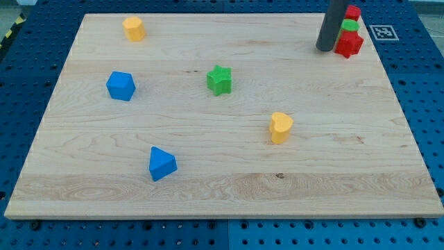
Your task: Move your arm diagonally left of the green star
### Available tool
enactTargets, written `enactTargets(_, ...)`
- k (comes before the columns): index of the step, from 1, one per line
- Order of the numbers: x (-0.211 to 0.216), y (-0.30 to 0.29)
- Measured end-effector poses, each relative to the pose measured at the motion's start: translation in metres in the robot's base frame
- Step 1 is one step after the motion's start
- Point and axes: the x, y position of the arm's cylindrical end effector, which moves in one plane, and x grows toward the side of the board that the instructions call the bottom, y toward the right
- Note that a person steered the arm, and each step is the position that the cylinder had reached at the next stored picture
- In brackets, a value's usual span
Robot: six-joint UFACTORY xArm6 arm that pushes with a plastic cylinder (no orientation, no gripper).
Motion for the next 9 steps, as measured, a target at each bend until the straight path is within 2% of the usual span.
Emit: enactTargets(9,0.000,-0.019)
